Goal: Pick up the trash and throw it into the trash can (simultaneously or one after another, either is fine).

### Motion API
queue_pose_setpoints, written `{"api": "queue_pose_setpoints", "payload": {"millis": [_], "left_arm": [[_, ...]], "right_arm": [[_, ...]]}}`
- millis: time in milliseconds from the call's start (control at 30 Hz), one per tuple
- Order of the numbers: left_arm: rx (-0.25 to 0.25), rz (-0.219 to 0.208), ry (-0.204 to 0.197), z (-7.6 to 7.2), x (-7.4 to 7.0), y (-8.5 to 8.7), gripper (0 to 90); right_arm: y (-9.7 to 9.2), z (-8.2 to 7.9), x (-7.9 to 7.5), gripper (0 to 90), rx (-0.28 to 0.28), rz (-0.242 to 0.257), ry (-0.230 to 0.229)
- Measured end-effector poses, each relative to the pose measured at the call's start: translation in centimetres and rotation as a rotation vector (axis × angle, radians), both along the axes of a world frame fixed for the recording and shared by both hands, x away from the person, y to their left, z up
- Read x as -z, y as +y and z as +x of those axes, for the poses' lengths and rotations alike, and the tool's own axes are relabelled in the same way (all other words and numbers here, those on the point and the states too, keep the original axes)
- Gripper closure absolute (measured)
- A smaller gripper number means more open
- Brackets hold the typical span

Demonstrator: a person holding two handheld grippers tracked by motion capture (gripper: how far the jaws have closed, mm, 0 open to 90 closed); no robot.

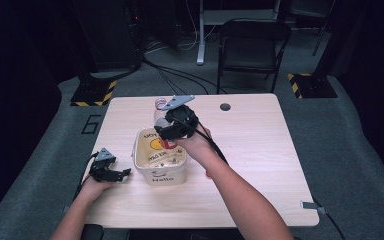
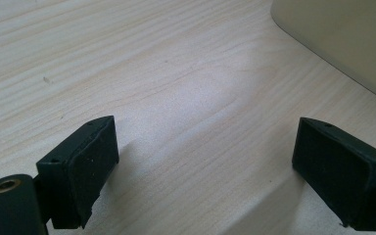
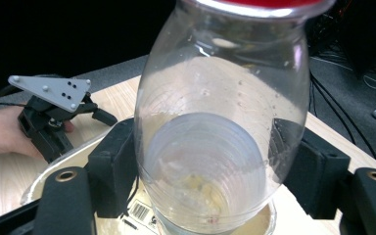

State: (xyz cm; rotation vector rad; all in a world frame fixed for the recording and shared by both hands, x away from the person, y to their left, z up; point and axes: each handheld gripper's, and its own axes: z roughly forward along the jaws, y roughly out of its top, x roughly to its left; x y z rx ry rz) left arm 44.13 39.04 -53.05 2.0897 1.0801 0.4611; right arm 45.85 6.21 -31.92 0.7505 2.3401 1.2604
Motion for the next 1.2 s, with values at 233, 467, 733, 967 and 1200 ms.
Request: {"api": "queue_pose_setpoints", "payload": {"millis": [233, 467, 733, 967, 1200], "left_arm": [[0.000, 0.000, -0.001, 0.0, 0.0, 0.0, 9.7], [0.006, 0.006, 0.010, 0.0, -0.1, 0.1, 9.7], [0.001, 0.000, -0.001, 0.0, 0.0, 0.0, 9.7], [0.000, 0.001, 0.000, 0.0, 0.0, 0.0, 9.7], [0.000, -0.001, -0.002, 0.0, 0.0, 0.0, 9.7]], "right_arm": [[0.2, 0.2, 0.8, 28.3, 0.002, -0.002, 0.003], [0.3, 0.2, 1.8, 28.4, 0.011, -0.013, 0.009], [0.4, 0.5, 2.8, 28.4, 0.021, -0.015, 0.019], [0.4, 0.6, 3.6, 28.3, 0.029, -0.027, 0.018], [0.3, 0.8, 4.6, 28.3, 0.040, -0.030, 0.026]]}}
